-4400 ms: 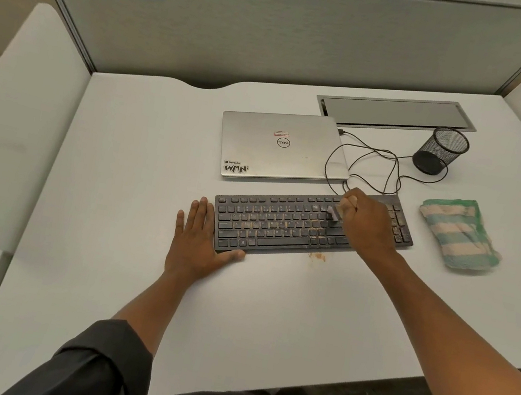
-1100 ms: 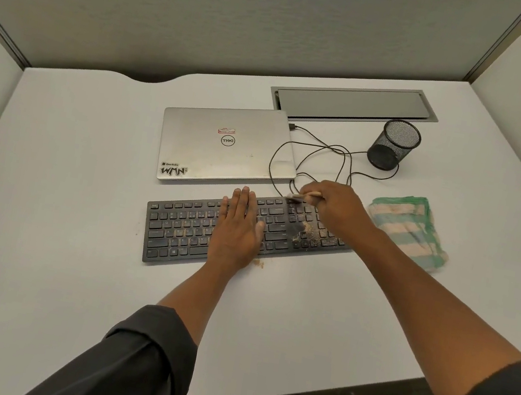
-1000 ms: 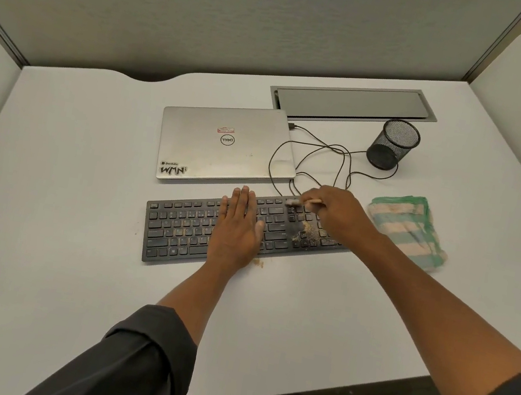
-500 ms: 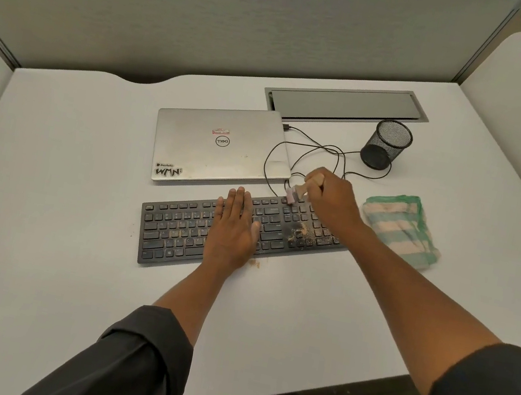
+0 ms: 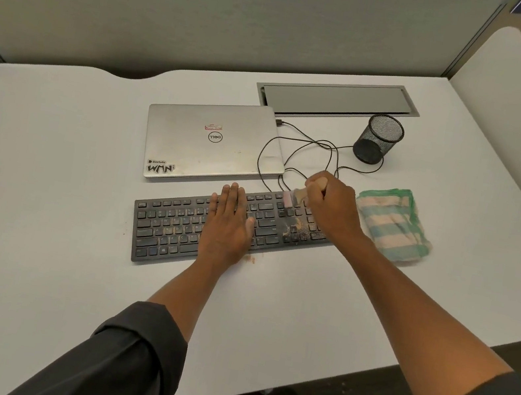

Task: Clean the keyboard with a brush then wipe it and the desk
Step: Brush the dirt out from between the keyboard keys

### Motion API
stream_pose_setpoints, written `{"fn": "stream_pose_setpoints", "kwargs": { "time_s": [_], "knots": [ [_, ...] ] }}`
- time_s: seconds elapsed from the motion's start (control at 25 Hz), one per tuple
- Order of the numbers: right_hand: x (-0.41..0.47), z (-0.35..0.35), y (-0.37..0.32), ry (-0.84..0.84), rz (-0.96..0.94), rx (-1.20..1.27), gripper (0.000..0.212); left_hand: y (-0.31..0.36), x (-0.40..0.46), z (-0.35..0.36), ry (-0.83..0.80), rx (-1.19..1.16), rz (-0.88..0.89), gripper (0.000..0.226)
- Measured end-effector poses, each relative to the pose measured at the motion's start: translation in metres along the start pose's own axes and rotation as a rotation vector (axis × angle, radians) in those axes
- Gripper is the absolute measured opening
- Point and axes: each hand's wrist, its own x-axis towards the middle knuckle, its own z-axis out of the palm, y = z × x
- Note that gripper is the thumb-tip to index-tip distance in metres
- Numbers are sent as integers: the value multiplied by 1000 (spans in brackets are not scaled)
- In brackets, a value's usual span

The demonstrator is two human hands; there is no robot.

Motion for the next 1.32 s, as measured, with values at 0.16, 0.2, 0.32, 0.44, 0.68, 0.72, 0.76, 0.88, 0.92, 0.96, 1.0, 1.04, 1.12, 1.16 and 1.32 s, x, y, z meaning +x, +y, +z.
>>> {"fn": "stream_pose_setpoints", "kwargs": {
  "time_s": [0.16,0.2,0.32,0.44,0.68,0.72,0.76,0.88,0.92,0.96,1.0,1.04,1.12,1.16,1.32],
  "knots": [
    [0,11,1,-74,10,33,21,0,0,0,-3,-2,2,67],
    [-3,11,2,-89,20,17,21,0,0,0,-2,-5,3,67],
    [-9,7,7,-136,-29,-138,22,-1,0,1,2,-3,0,68],
    [-8,4,5,-124,-36,-113,21,-1,1,2,-3,-2,0,68],
    [11,15,-9,-162,1,-35,28,0,0,0,0,2,-3,67],
    [13,15,-10,-172,4,-37,31,0,0,0,0,7,-3,67],
    [12,13,-11,-180,5,-44,32,0,1,1,-3,10,-5,67],
    [-3,10,-5,-214,-101,-128,31,-1,2,1,-11,11,-7,68],
    [-11,9,0,-235,-137,-167,34,-1,2,2,-12,10,-6,68],
    [-19,8,5,-266,-157,-208,36,-1,2,2,-12,8,-5,68],
    [-26,6,7,-294,-167,-245,37,-1,2,2,-12,6,-6,68],
    [-30,4,10,-298,-179,-266,37,-1,2,2,-15,4,-7,68],
    [-30,-2,12,-212,-165,-255,37,-2,2,2,-22,5,-6,68],
    [-29,-7,12,-135,-133,-237,37,-2,2,2,-24,8,-4,68],
    [-30,-15,11,-74,-74,-307,46,-2,1,1,-14,13,0,68]
  ]
}}
